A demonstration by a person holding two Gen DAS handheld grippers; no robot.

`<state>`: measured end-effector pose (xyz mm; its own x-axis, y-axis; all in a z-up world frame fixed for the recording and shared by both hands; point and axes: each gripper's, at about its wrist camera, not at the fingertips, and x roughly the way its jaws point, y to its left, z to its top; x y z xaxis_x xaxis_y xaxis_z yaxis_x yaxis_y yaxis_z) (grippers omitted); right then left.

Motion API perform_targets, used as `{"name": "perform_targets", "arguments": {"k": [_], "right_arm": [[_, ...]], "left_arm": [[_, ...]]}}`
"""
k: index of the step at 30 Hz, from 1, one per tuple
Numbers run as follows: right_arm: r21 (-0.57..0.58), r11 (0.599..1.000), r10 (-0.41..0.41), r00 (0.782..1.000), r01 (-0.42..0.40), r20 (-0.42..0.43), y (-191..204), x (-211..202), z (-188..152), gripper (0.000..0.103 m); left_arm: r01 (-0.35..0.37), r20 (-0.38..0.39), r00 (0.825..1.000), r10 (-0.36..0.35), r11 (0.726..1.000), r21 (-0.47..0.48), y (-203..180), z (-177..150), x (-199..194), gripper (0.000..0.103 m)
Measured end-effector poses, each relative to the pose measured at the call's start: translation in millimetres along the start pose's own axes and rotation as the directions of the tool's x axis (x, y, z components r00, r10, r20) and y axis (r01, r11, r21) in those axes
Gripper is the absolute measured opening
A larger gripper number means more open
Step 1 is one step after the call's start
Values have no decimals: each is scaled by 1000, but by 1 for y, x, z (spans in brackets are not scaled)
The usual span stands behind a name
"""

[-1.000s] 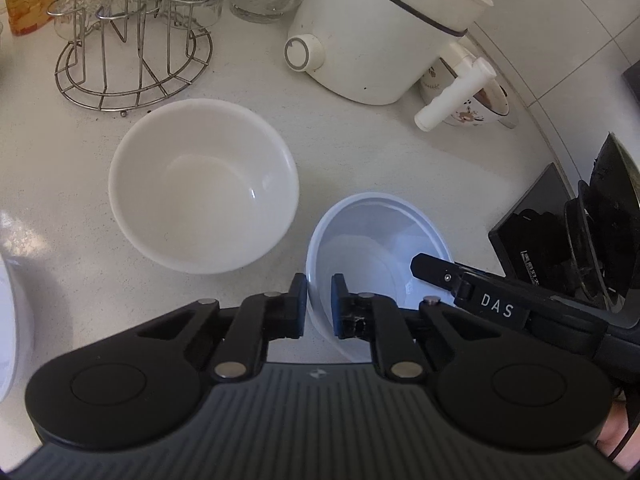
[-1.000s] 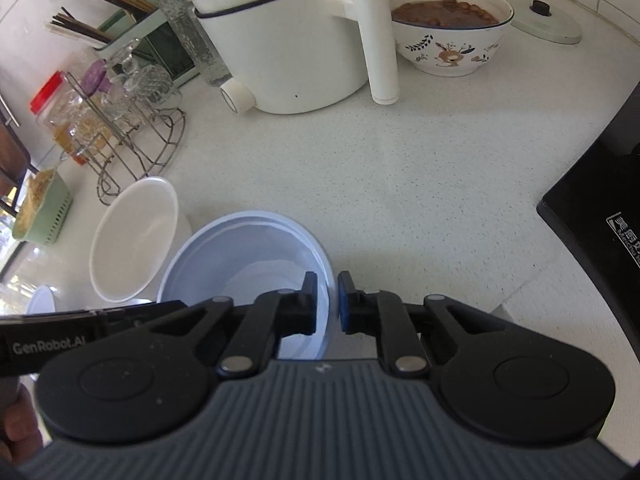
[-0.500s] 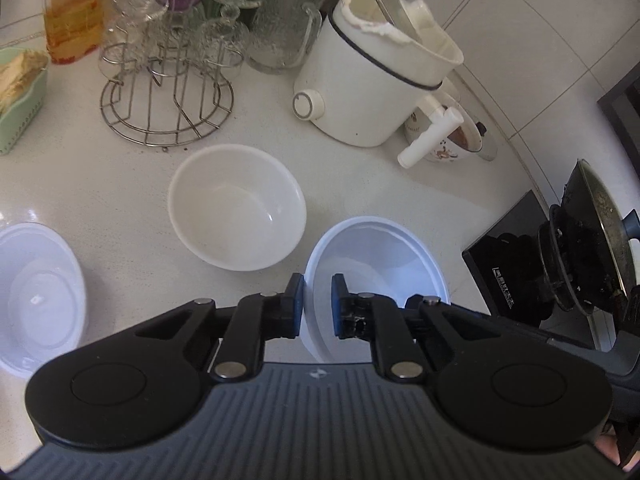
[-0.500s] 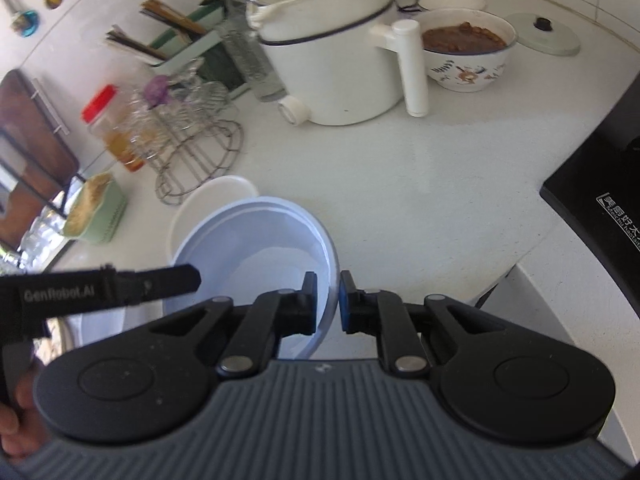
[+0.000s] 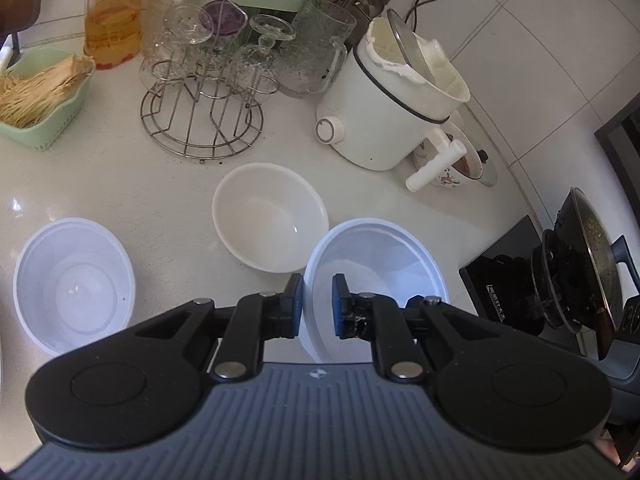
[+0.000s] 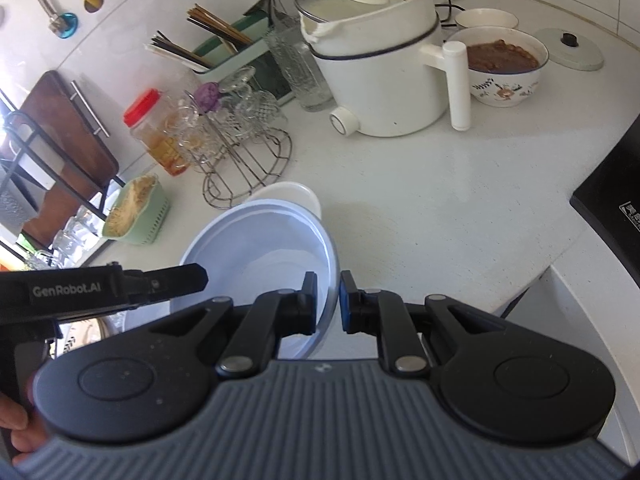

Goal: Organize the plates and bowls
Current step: 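Lift the small plastic bowl with both grippers and lower it into the large clear bowl, then open both grippers to release the small bowl inside the clear bowl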

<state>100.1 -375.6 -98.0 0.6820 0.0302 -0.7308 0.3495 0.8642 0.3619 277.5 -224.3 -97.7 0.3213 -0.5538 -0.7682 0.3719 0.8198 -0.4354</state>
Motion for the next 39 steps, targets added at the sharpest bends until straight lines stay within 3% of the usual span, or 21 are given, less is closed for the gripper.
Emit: {"name": "perform_targets", "arguments": {"k": [15,28,34,39], "right_arm": [[-57,991,126,992,-125,4,41,-10,-4,15],[-209,949,239,971,-236,-10,114,10,-5,15],[-230,939,255,966,-257,-36,132,38,-19,15],[-262,928,249,964,-264,-89,144,67,-40,15]], "left_arm": [[-50,103,993,58,996,-80,33,-15,-56,16],[-122,237,957,165,975,-187,93,-27,-107,16],[-168,263,940,217,966,-195,117,-34,-108,16],[-191,268,928,259,948,-257,143,-48,-98,16]]}}
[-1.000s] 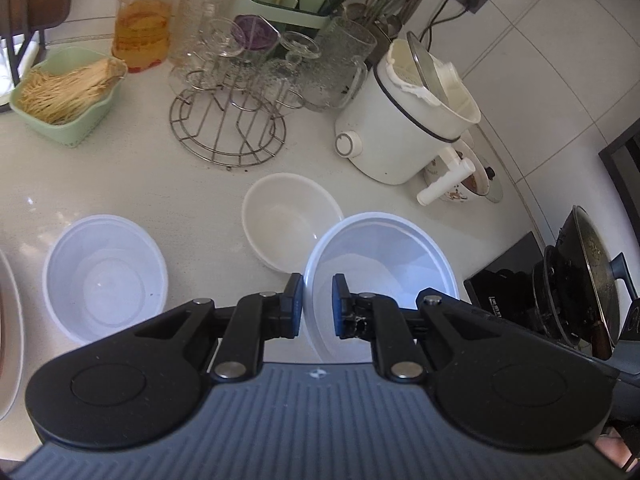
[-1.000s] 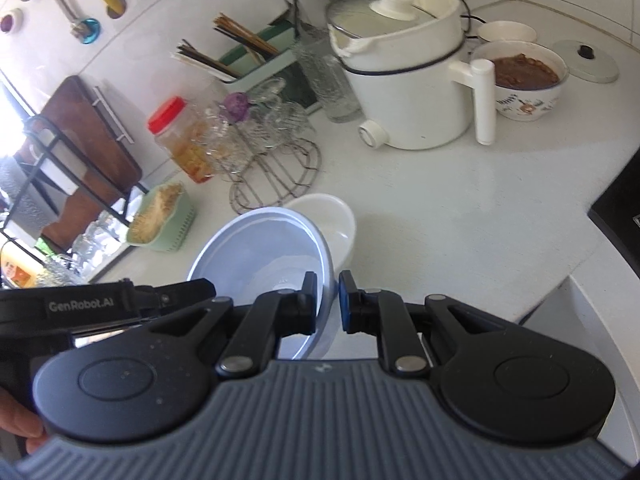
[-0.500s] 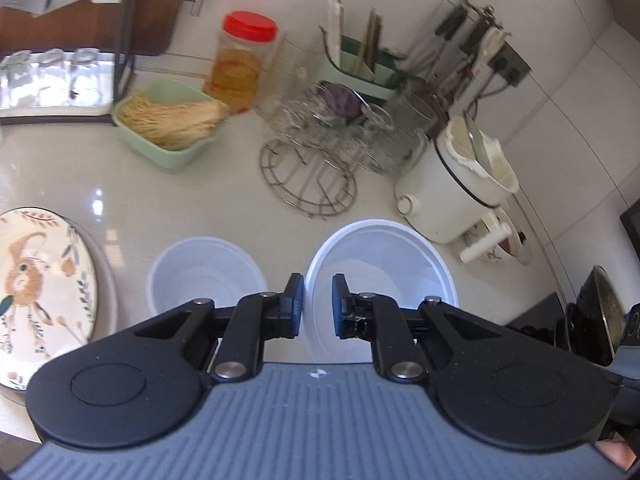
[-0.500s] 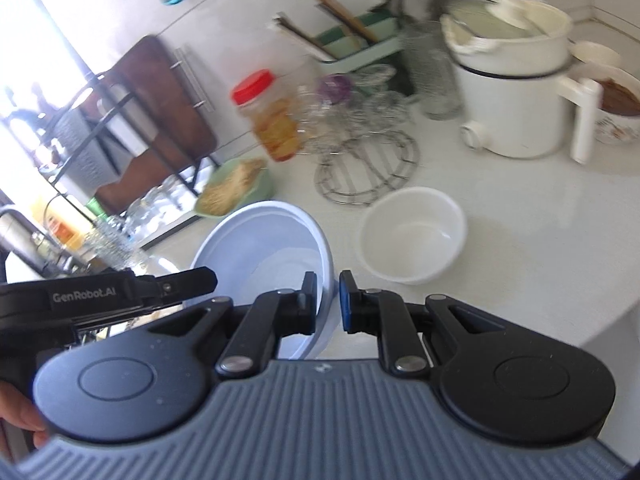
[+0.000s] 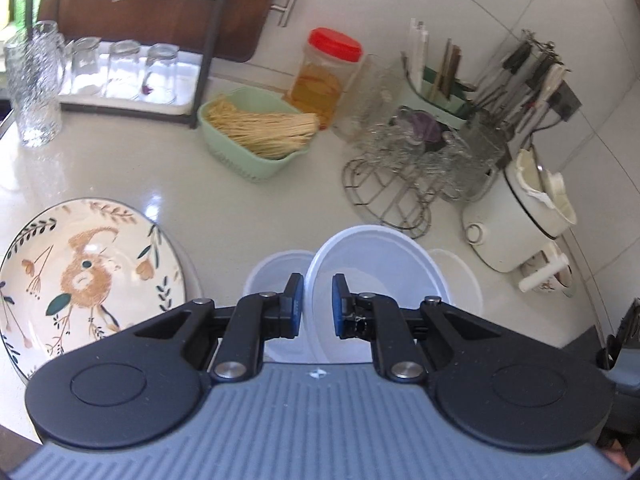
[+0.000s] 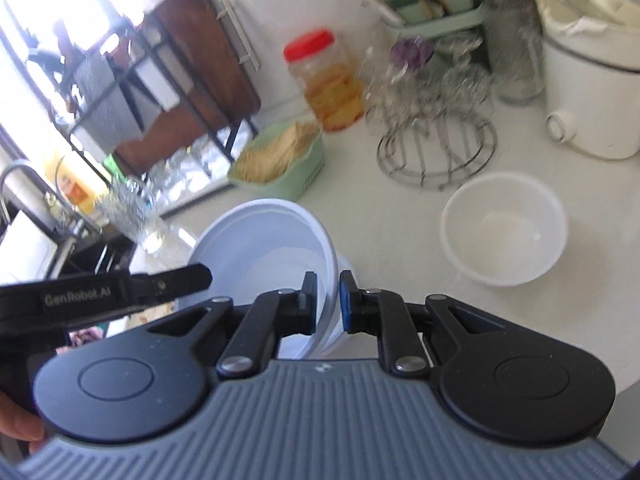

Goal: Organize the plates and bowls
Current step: 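Open both grippers to release the small bowl inside the clear bowl, then move both open grippers to the white ceramic bowl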

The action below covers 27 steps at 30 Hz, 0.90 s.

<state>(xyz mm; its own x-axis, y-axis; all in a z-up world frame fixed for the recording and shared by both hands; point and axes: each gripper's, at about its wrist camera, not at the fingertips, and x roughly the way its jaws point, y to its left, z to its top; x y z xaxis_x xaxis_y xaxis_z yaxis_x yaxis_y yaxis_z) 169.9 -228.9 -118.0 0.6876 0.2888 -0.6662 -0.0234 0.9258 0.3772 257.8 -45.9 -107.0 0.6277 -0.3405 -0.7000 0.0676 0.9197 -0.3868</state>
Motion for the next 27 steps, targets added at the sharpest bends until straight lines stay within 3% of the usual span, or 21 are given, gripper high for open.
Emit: {"name": "perform_targets", "arguments": {"k": [6,17,19,20,21,22,27], "right_arm": [[-40,999,-1,1000,1,-1,2,26,-4,16],[-57,998,-16,999,14,-40,-3,55,-3,17],[-66,998,-2,999,-1,-37,-2,56,-2,19],[-75,997,5,999,-7,-35,-1,56,-1,21],[-83,996,4,1000,-7,-29,0,56,-1,31],[-89,996,0,1000,-2,-22,1,55,0,42],[-102,995,0,1000,1,4,8,42,6,43]], "left_arm": [[2,20,1000,-1,999,-45,22,2,26,16],[-53,-29,998,52,997,-53,30,4,58,16],[-54,-48,998,51,996,-66,35,4,60,28],[-61,-53,997,57,995,-75,37,4,61,42],[-68,-51,997,64,994,-80,39,3,62,50],[-73,-49,996,69,994,-79,39,2,61,50],[-83,-32,996,82,995,-56,37,4,44,50]]}}
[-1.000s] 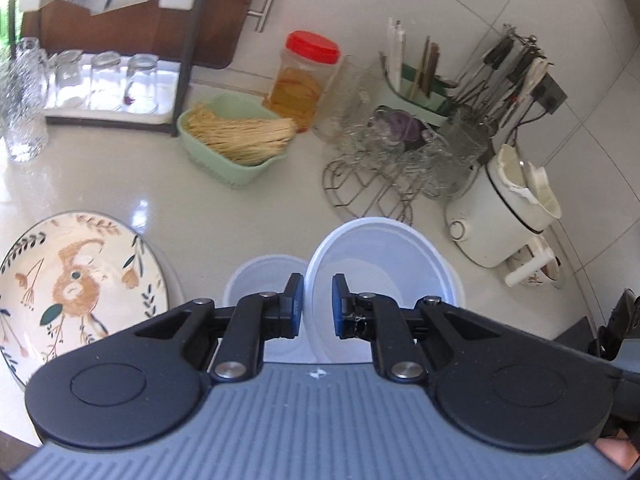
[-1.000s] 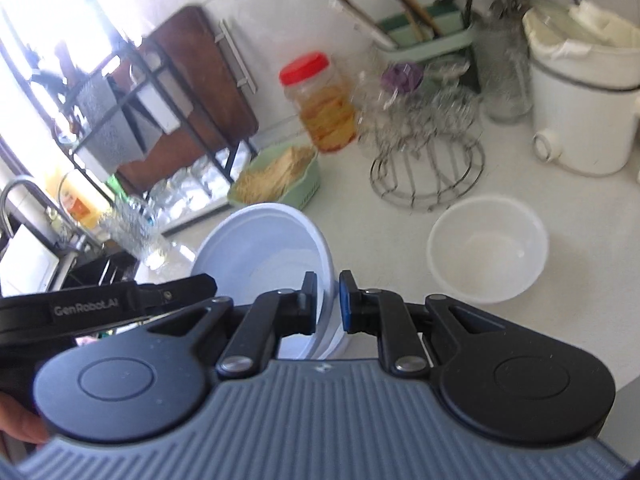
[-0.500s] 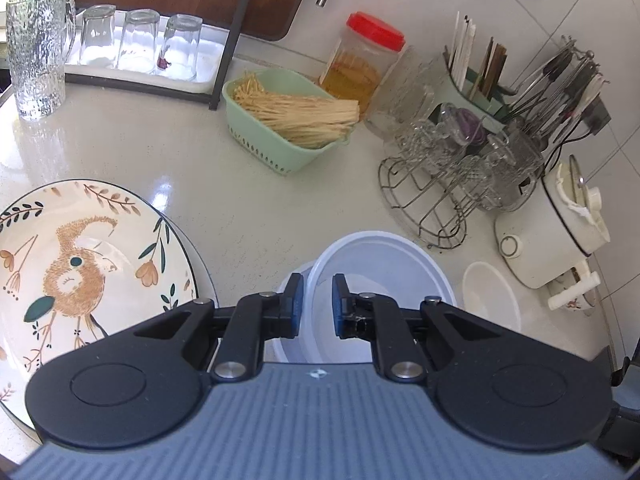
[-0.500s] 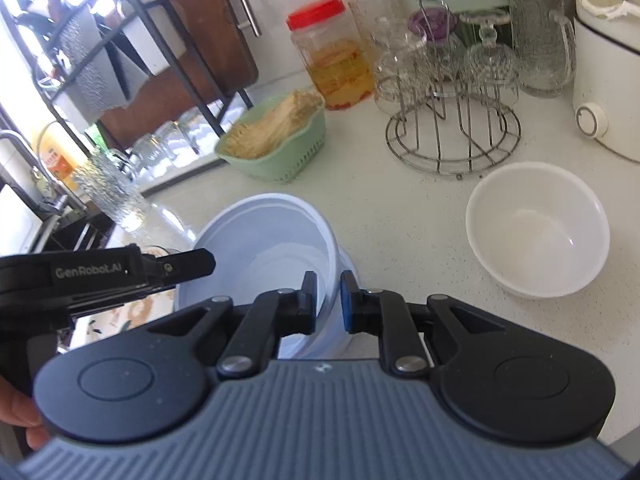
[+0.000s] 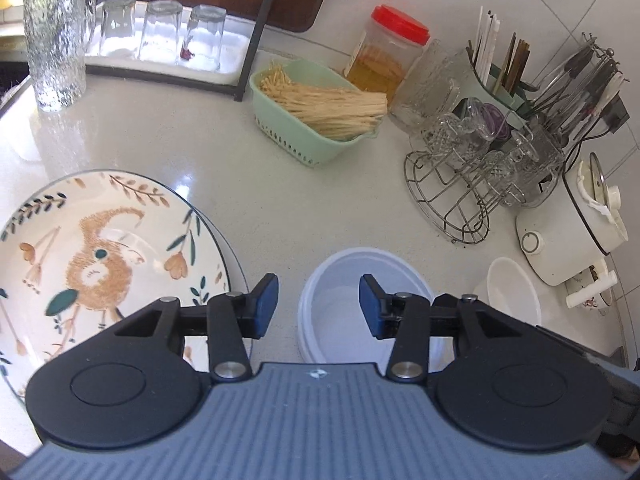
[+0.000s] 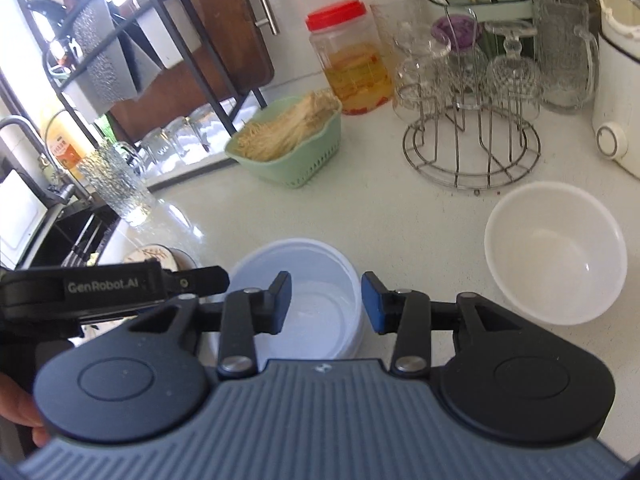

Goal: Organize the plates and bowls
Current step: 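Move both open grippers to the white ceramic bowl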

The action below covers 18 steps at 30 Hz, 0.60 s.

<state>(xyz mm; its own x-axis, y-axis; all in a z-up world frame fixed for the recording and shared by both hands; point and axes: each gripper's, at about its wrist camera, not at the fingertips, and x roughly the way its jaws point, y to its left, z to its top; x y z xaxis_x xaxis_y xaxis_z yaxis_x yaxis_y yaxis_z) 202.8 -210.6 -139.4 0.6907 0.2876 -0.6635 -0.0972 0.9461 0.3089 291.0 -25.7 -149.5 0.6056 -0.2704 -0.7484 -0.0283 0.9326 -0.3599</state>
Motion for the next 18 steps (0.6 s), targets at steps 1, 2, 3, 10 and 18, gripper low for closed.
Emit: {"name": "perform_targets", "arguments": {"k": [1,2,3,10,18], "right_arm": [[-1,1000,-3,1000,3,6,2,-4,2,43],[-1,1000,-2,1000,2,12,4,-9,4,43],[0,1000,-1,1000,1,20,6,-14,6,43],[1,1000,-8,999,8,53,23,-52,15,43],[-51,998,-22,991,28,131,41,-91,15,42]], "left_arm": [[1,3,1000,-1,1000,1,0,1,-5,50],[5,6,1000,-5,1000,4,-1,3,-13,50],[7,10,1000,-7,1000,10,-2,5,-20,50],[6,40,999,-9,998,68,-14,21,-69,50],[17,92,995,-29,991,133,-24,22,-119,50]]}}
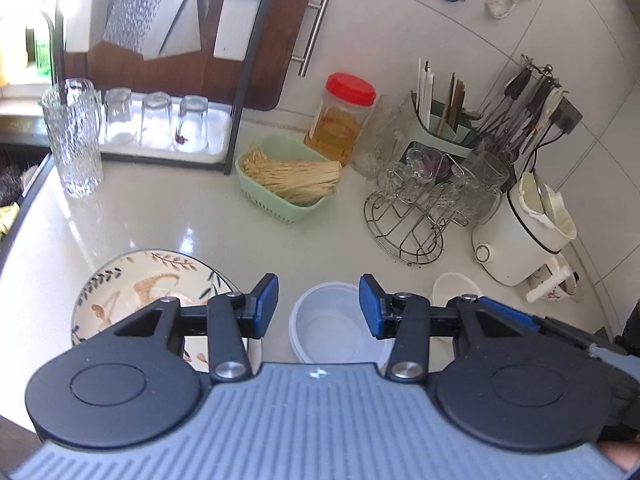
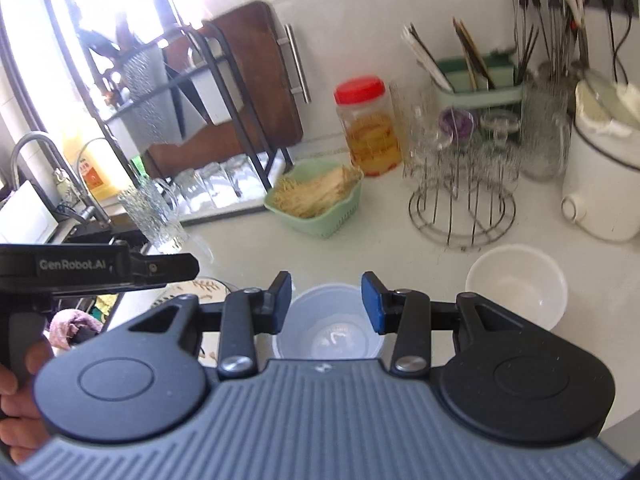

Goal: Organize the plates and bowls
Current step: 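Move both open grippers to the white ceramic bowl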

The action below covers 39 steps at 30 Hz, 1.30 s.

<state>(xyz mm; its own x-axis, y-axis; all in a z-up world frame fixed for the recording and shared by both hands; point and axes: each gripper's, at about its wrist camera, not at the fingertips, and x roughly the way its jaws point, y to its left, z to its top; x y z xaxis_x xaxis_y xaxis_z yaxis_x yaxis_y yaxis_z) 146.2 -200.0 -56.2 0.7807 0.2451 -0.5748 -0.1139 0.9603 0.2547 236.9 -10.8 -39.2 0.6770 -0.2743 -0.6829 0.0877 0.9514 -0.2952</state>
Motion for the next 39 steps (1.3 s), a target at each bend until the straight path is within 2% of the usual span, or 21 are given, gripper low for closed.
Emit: {"name": "perform_targets", "arguments": {"k": [3,8,18,24,29,31,39], "right_arm": [[21,1000,-15,1000,14,14,1,-7,-2,42],[49,998,-31,999,30,14,2,-15,-9,42],[91,989,-118,992,114,41,6,-16,-17,42],[145,971,-199,979,189,53,13,-17,-19,42],[154,960,-242,969,232,51,24,-15,-20,42],[165,955,-260,964,247,61,28,-17,-21,42],[206,930,-324,943,303,77,40,-18,-24,42]], "left_arm": [[-24,-6,1000,24,999,49,-6,-6,-8,50],[-26,-26,999,28,997,75,-9,-16,-16,50],[25,-42,999,-19,990,139,-1,-7,-13,50],[99,-76,993,-87,980,171,9,1,2,50],[156,-67,987,-146,971,182,18,4,0,50],[183,-75,982,-173,968,171,21,4,1,50],[263,-119,963,-241,938,226,21,1,6,50]]}}
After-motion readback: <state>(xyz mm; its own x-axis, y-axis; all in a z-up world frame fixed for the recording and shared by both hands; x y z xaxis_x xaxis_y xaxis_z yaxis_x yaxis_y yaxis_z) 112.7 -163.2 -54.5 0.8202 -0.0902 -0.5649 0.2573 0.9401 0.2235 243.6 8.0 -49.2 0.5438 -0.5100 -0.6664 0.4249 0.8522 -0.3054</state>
